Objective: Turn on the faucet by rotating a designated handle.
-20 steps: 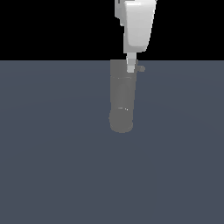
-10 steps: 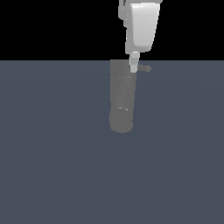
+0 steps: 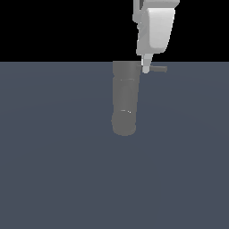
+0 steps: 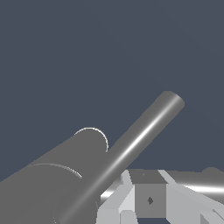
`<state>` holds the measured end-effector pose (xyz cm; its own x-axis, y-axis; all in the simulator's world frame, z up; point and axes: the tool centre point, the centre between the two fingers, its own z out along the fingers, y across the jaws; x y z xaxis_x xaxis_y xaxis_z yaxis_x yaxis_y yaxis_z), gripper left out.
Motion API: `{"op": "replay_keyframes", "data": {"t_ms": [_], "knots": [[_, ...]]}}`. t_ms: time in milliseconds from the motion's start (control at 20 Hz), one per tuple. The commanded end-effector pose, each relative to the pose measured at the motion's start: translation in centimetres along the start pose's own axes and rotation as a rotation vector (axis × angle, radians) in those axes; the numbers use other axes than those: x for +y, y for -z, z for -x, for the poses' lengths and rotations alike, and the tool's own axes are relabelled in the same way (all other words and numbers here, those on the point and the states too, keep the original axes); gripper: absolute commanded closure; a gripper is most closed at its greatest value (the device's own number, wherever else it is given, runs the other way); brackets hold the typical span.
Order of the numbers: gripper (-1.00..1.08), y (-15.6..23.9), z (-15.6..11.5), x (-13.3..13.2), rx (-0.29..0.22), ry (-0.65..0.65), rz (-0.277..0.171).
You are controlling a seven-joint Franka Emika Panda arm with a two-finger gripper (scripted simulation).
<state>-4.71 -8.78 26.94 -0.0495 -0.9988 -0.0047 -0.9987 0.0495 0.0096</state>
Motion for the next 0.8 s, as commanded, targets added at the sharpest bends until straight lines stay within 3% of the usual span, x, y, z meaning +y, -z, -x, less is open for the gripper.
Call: {"op": "replay_keyframes", "data": {"t_ms": [0, 750], "knots": [[1.08, 0.0, -2.8, -0.7, 0.004, -0.038, -0.010], [1.08, 0.1, -6.8, -3.5, 0.004, -0.058, -0.010]]}}
